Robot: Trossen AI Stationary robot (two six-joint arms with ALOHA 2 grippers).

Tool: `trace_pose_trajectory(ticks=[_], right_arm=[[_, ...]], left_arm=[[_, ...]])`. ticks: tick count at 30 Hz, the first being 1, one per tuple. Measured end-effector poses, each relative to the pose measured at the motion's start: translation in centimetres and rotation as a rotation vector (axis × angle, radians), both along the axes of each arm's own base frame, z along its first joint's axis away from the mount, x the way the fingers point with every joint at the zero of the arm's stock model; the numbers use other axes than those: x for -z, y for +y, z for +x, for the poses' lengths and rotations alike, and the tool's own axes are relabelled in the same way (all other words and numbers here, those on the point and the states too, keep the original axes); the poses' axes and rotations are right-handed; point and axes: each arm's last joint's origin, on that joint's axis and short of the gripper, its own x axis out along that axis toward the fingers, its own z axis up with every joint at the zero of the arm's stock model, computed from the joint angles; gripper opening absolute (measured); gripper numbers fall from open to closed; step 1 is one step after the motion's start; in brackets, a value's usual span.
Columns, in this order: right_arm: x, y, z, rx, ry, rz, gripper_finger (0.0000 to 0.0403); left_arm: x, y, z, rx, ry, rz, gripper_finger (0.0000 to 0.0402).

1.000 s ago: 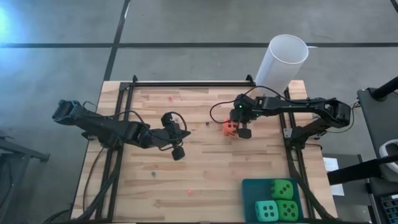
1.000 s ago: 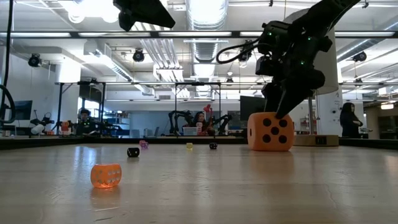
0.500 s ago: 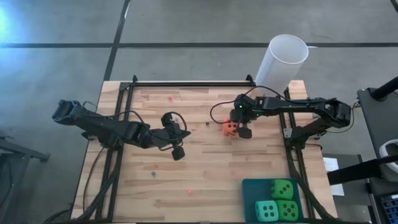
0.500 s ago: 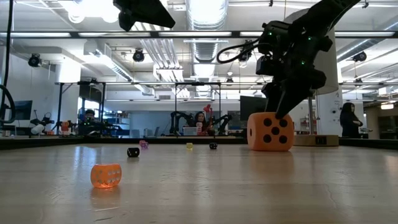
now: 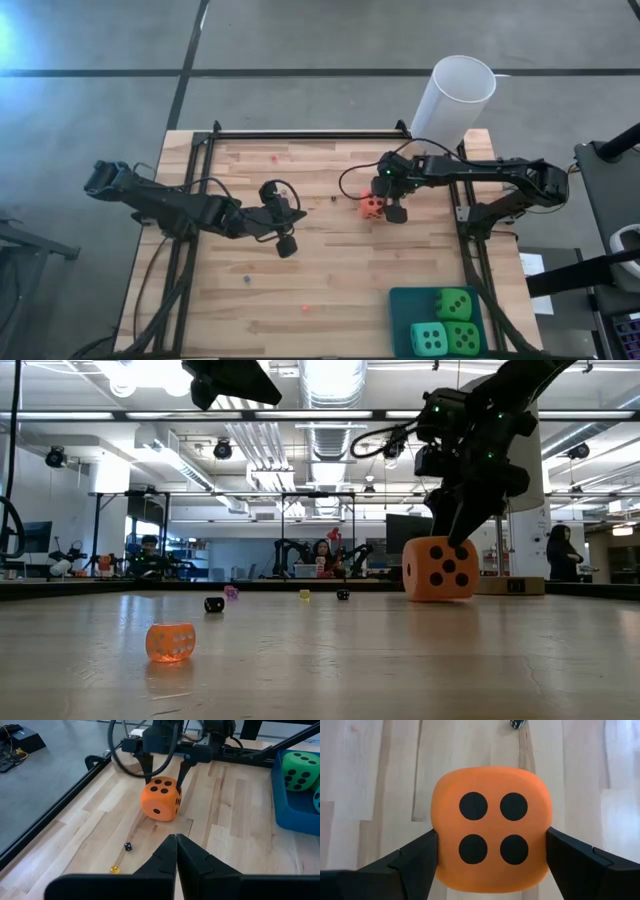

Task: Pick & Place Dice
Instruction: Put the large orange die into the blue bin

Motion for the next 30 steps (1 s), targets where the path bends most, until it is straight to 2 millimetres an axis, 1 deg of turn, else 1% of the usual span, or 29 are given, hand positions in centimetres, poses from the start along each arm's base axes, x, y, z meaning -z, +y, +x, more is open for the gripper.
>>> trace_pose_trajectory(ticks=[7,13,21,30], right_arm=[[-2.2,1.6,-0.9,0.002,-0.040,-0.049,0.0320],[-4.4,4.0,-2.7,0.032,-0.064,-0.062,0.0319],[-7.9,8.4,-5.8,0.080,-0.064,-0.063,0.0325],[-10.3,13.4,-8.6,0.102,-0.051,-0.035,0.0326]], left_arm=[[0.0,0.0,0.0,0.000,0.000,0.000,0.0015],[0.0,0.0,0.0,0.000,0.002,0.001,0.0015],[0.0,0.0,0.0,0.000,0.006,0.002,0.0015],[0.1,0.0,0.0,0.000,0.007,0.002,0.0015]])
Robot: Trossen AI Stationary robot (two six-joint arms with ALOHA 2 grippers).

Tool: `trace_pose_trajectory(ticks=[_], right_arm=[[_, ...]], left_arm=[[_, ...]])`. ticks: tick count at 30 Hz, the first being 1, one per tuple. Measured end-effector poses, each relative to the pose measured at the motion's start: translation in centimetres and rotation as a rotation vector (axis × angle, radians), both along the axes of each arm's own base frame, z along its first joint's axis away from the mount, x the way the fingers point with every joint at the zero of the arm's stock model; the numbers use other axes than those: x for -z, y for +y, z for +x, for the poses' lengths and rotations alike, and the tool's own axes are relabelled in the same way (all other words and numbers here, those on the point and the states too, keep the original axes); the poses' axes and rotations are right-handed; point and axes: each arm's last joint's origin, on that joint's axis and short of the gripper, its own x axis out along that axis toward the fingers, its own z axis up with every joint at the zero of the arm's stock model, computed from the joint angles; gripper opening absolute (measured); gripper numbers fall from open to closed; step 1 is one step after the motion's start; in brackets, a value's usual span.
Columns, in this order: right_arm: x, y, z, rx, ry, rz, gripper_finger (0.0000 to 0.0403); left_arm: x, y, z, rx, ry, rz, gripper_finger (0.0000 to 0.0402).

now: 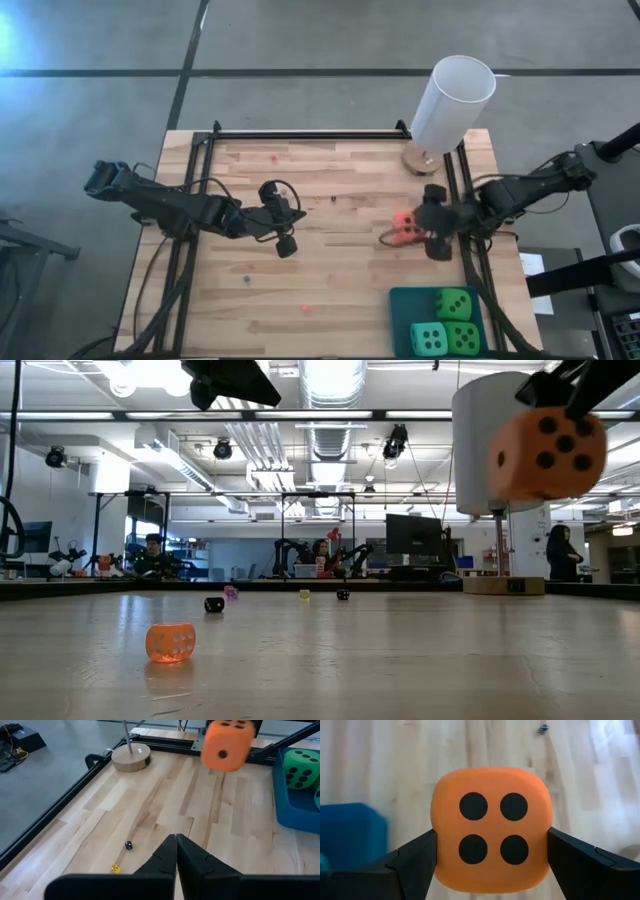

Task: Pick & Place Dice
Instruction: Put the large orange die into the blue bin

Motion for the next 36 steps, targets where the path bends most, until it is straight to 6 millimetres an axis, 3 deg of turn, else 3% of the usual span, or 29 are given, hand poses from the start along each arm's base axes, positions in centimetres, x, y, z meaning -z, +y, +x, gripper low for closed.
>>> trace_pose_trajectory(ticks=[15,22,36], right_arm=[[-0.2,8.0,-3.6,-0.017,0.066,0.110,0.0327],[1.2,11.6,-4.9,0.057,0.112,0.129,0.0327],[2.7,17.4,-4.3,0.022,0.113,0.049,0.0333]], left_arm=[[0.0,0.0,0.0,0.000,0.000,0.000,0.0015],[0.0,0.0,0.0,0.000,0.000,0.000,0.0015],[0.0,0.0,0.0,0.000,0.000,0.000,0.0015]])
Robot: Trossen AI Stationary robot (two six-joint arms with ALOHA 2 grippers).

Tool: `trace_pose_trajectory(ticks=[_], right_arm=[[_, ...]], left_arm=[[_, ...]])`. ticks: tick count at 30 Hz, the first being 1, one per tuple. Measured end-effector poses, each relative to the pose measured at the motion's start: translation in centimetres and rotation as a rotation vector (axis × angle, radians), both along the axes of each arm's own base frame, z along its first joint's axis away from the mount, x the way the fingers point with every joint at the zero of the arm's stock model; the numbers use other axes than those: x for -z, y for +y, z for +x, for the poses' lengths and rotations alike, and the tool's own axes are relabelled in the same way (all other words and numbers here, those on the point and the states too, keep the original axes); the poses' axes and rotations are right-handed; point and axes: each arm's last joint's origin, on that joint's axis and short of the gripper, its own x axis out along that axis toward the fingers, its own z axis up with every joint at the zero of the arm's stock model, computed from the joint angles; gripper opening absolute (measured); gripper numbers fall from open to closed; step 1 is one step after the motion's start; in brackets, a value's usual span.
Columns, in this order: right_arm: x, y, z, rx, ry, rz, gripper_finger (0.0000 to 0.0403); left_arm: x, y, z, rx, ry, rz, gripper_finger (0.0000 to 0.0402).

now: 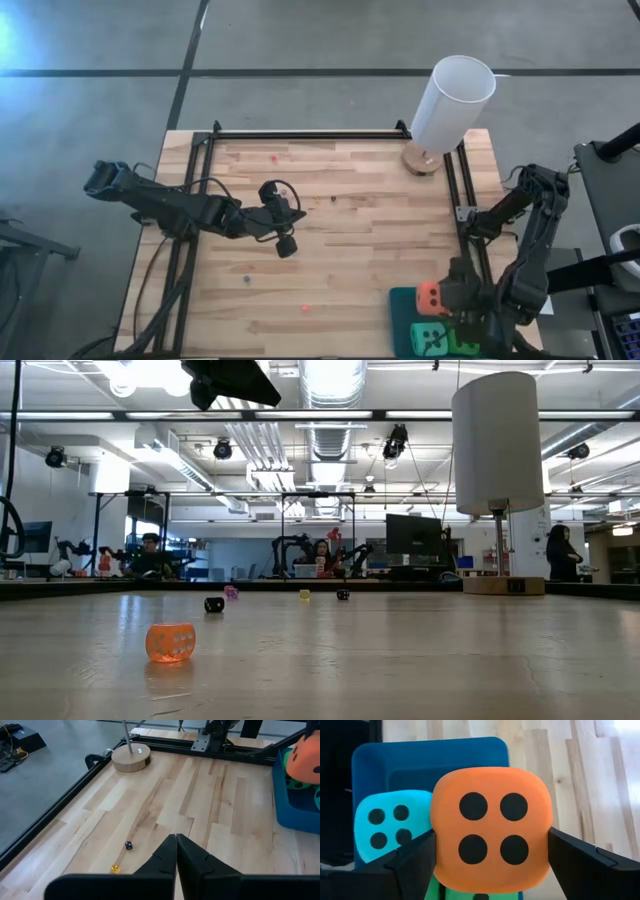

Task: Pick & Place Dice
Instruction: Put the large orange die into the blue bin

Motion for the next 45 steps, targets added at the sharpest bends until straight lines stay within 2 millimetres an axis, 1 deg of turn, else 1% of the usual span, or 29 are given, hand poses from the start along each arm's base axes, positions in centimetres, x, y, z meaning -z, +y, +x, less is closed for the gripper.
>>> trace_pose_trajectory(ticks=[4,16,25,33,37,45], right_arm=[[0.3,0.6,0.3,-0.029,-0.001,-0.013,0.0336],[0.6,0.7,0.4,-0.018,-0.048,0.005,0.0338],[2.1,0.6,0.3,-0.006,-0.039,0.018,0.0341],[2.2,0.7,0.3,0.006,-0.017,0.046,0.0341],[2.2,0.7,0.3,-0.007,-0.016,0.039,0.0350],[2.2,0.6,0.3,-0.004,-0.015,0.036,0.0381]], left_arm=[[0.0,0.0,0.0,0.000,0.000,0.000,0.0015],[0.0,0.0,0.0,0.000,0.000,0.000,0.0015],[0.0,0.0,0.0,0.000,0.000,0.000,0.0015],[0.0,0.0,0.0,0.000,0.000,0.000,0.0015],[0.0,0.0,0.0,0.000,-0.001,0.000,0.0015],[0.0,0.0,0.0,0.000,0.000,0.000,0.0015]])
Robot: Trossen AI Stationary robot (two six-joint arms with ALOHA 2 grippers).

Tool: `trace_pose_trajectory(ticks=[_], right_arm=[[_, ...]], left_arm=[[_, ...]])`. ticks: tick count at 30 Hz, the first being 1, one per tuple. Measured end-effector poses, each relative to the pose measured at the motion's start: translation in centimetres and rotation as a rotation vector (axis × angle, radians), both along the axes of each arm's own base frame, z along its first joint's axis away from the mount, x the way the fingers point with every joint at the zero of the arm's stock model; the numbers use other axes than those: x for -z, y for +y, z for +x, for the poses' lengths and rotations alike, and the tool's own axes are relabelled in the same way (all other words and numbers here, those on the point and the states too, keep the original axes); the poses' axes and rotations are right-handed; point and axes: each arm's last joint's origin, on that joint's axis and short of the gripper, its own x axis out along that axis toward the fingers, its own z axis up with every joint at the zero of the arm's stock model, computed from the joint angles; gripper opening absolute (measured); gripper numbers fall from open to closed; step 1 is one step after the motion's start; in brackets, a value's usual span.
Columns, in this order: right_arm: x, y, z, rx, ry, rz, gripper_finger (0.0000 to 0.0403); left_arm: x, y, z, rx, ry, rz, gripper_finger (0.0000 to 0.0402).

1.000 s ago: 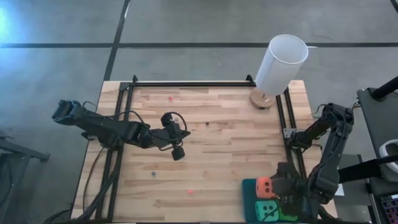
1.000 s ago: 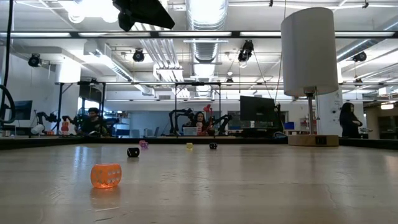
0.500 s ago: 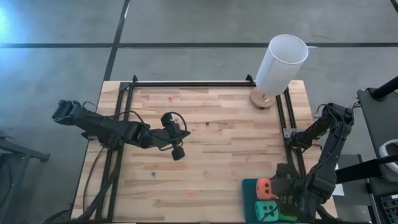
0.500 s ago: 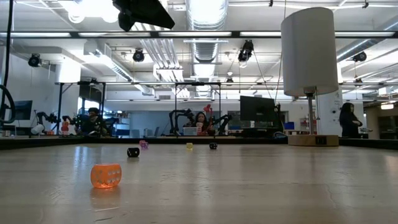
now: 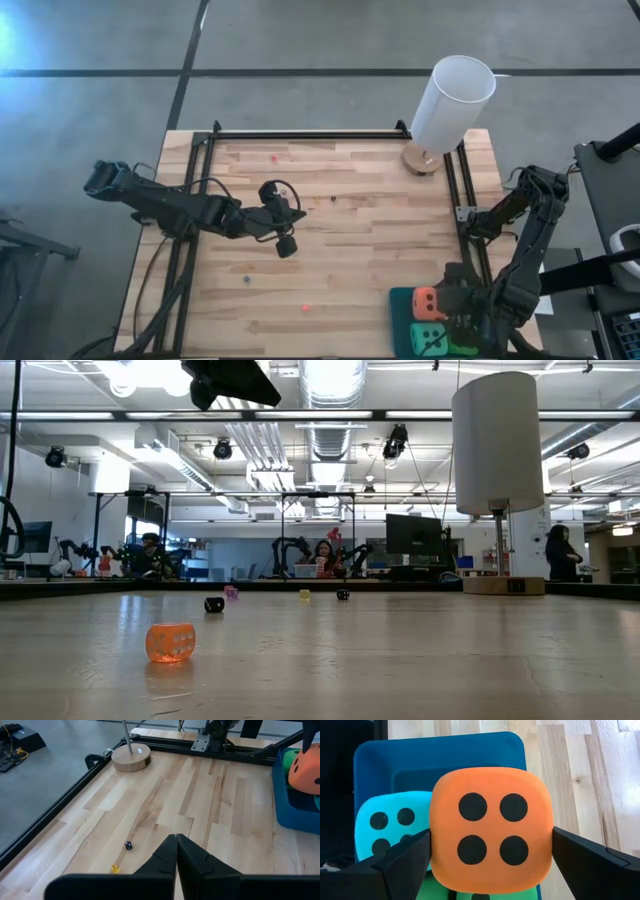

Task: Pick & Place Dice
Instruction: Put the large orange die into the blue bin, then put the bottom small black die into the blue bin

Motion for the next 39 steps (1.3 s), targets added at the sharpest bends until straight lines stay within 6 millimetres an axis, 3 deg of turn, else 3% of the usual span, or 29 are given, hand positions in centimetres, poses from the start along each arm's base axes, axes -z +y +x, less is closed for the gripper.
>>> trace_pose_trajectory(ticks=[21,33,39], right_arm=[[-0.2,-0.2,0.1,0.013,-0.073,0.003,0.0400],[1.6,0.2,0.5,0.056,-0.054,0.080,0.0400],[1.5,0.1,0.4,0.049,-0.054,0.060,0.0400]], left_arm=[[0.0,0.0,0.0,0.000,0.000,0.000,0.0015],[0.0,0.0,0.0,0.000,0.000,0.000,0.0015],[0.0,0.0,0.0,0.000,0.000,0.000,0.0015]])
